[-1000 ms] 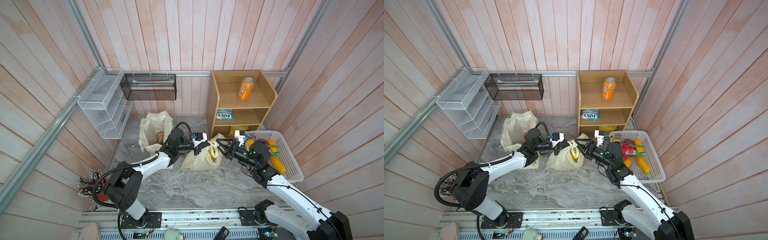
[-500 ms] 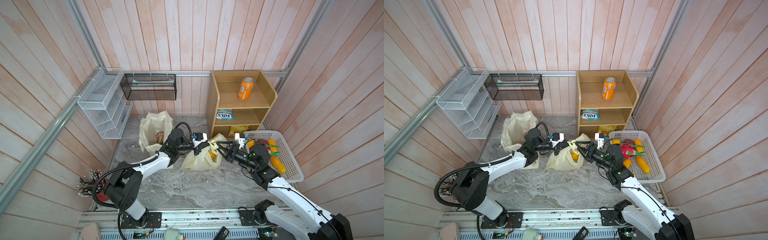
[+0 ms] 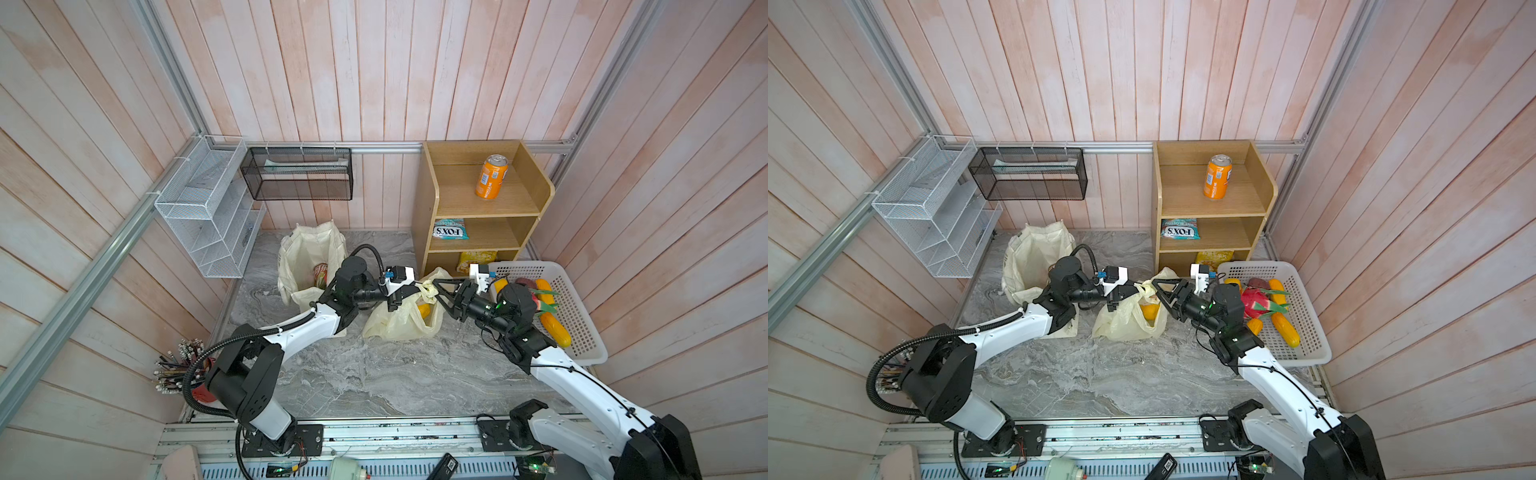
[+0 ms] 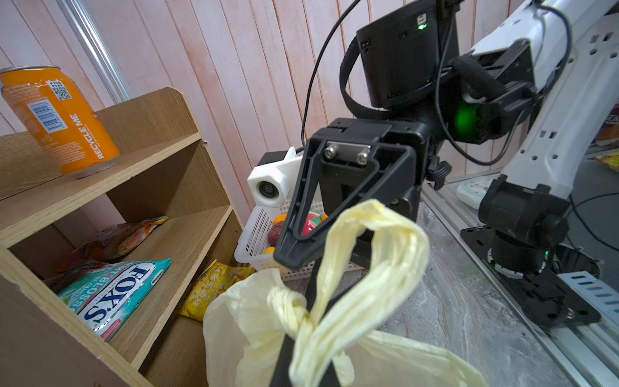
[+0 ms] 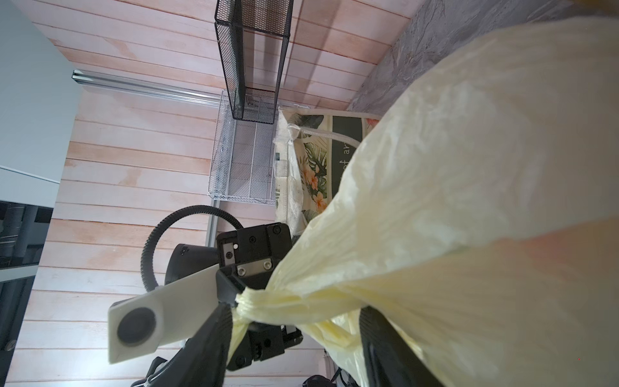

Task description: Place the mixed food into the grocery bags and tie them

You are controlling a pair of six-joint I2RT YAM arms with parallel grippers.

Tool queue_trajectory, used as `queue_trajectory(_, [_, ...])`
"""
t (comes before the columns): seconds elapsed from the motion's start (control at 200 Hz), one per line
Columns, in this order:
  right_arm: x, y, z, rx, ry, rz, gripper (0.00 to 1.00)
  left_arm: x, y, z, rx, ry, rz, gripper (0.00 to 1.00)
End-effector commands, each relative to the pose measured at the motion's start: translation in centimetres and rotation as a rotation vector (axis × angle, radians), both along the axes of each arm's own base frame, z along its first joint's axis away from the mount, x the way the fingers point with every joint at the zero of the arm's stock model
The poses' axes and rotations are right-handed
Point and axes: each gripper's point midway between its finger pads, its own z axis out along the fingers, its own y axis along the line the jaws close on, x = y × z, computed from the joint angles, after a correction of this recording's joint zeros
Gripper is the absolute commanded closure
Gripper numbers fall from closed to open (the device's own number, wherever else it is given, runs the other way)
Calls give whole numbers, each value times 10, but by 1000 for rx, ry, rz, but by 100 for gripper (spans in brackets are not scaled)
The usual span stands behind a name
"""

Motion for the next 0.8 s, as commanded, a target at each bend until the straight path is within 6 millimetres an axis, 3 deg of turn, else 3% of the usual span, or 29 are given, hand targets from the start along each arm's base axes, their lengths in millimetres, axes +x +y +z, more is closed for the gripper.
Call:
queue_trajectory(0.0, [2,3,18,21,-60,15,38,-9,1,4,-2,-23,-32,100])
queue_trajectory(0.795, [18,29,20,33,-66,93,41,-12,-6,-14,78,-51,-80,100])
